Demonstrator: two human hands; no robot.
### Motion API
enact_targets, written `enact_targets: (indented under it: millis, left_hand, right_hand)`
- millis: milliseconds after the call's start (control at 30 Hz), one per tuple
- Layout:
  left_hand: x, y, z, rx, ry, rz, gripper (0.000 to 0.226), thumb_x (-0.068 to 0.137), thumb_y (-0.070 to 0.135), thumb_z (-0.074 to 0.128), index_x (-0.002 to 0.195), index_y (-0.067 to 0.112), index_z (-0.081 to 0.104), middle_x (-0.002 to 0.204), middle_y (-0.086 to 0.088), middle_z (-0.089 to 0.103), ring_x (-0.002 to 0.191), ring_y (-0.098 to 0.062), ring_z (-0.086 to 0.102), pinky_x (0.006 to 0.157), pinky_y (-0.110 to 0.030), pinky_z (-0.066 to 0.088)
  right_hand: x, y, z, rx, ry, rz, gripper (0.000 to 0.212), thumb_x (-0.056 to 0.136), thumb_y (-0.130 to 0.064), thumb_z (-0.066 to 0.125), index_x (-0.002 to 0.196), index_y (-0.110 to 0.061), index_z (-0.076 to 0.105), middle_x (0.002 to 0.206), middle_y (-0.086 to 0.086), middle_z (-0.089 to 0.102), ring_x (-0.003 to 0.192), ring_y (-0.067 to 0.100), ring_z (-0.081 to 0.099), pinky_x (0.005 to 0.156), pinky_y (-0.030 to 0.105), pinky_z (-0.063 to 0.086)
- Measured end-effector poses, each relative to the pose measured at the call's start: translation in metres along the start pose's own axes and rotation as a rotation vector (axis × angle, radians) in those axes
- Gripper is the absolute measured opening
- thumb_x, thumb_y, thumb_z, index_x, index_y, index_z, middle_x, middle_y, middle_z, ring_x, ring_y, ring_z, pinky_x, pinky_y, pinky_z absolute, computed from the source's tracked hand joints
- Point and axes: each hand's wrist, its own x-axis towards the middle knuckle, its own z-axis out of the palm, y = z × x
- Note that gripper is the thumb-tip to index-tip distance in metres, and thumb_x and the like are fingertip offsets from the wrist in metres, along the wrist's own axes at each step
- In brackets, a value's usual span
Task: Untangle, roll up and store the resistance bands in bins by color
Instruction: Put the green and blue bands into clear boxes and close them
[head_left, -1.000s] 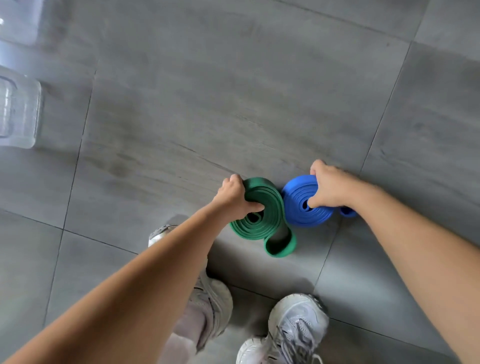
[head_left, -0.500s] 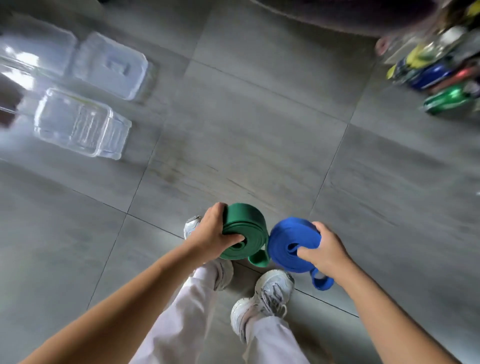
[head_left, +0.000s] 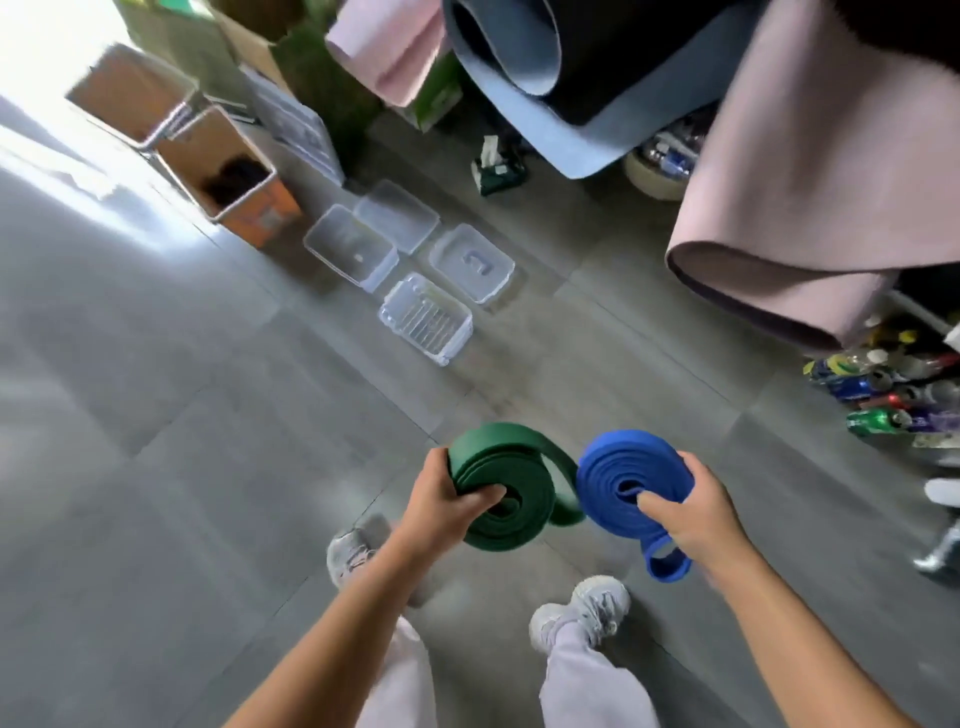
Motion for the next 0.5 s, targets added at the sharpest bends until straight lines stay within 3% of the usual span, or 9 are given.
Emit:
enact_targets:
  millis: [133, 233, 300, 433, 500]
  left_hand:
    - [-0.006, -0.031, -0.116, -0.014, 0.091, 0.014, 0.060, 0.054, 0.039, 0.077, 0.100, 0.016, 0.046, 0.099, -0.008, 0.061, 0.089, -0.021, 0.062, 0.075, -0.037, 0.055]
    - [0.002, -0.053, -0.203, 0.062, 0.109, 0.055, 0.045, 0.071, 0.014, 0.078, 0.100, 0.013, 0.044, 0.096, -0.004, 0.057, 0.085, -0.013, 0.057, 0.067, -0.016, 0.047]
    - [0.012, -0.062, -0.255, 0.106, 0.125, 0.092, 0.043, 0.073, 0.008, 0.075, 0.101, 0.012, 0.043, 0.099, -0.005, 0.056, 0.090, -0.016, 0.056, 0.068, -0.017, 0.046]
    - [0.033, -0.061, -0.336, 0.150, 0.099, 0.098, 0.041, 0.076, 0.007, 0.073, 0.101, 0.013, 0.040, 0.096, -0.002, 0.053, 0.082, -0.010, 0.052, 0.057, -0.008, 0.043]
    - [0.055, -0.054, -0.366, 0.190, 0.071, 0.100, 0.042, 0.076, 0.009, 0.073, 0.100, 0.013, 0.040, 0.099, -0.004, 0.054, 0.085, -0.013, 0.055, 0.058, -0.011, 0.045]
  right_hand:
    - [-0.020, -0.053, 0.098, 0.050, -0.005, -0.010, 0.036, 0.076, 0.004, 0.066, 0.106, -0.013, 0.057, 0.097, 0.007, 0.066, 0.087, 0.025, 0.064, 0.070, 0.033, 0.049]
    - [-0.033, -0.087, 0.179, 0.079, -0.016, -0.006, 0.039, 0.068, -0.004, 0.072, 0.104, -0.011, 0.058, 0.096, 0.010, 0.066, 0.084, 0.025, 0.063, 0.069, 0.033, 0.049]
    - [-0.040, -0.110, 0.230, 0.123, -0.028, -0.003, 0.044, 0.058, -0.013, 0.068, 0.101, -0.012, 0.058, 0.094, 0.010, 0.066, 0.081, 0.025, 0.062, 0.067, 0.032, 0.047]
    - [-0.049, -0.140, 0.307, 0.131, -0.060, 0.007, 0.036, 0.074, 0.007, 0.068, 0.104, -0.010, 0.057, 0.096, 0.012, 0.065, 0.084, 0.026, 0.061, 0.068, 0.034, 0.048]
    - [-0.046, -0.153, 0.332, 0.124, -0.045, 0.011, 0.035, 0.076, 0.010, 0.064, 0.103, -0.010, 0.057, 0.095, 0.011, 0.065, 0.085, 0.026, 0.062, 0.067, 0.033, 0.048]
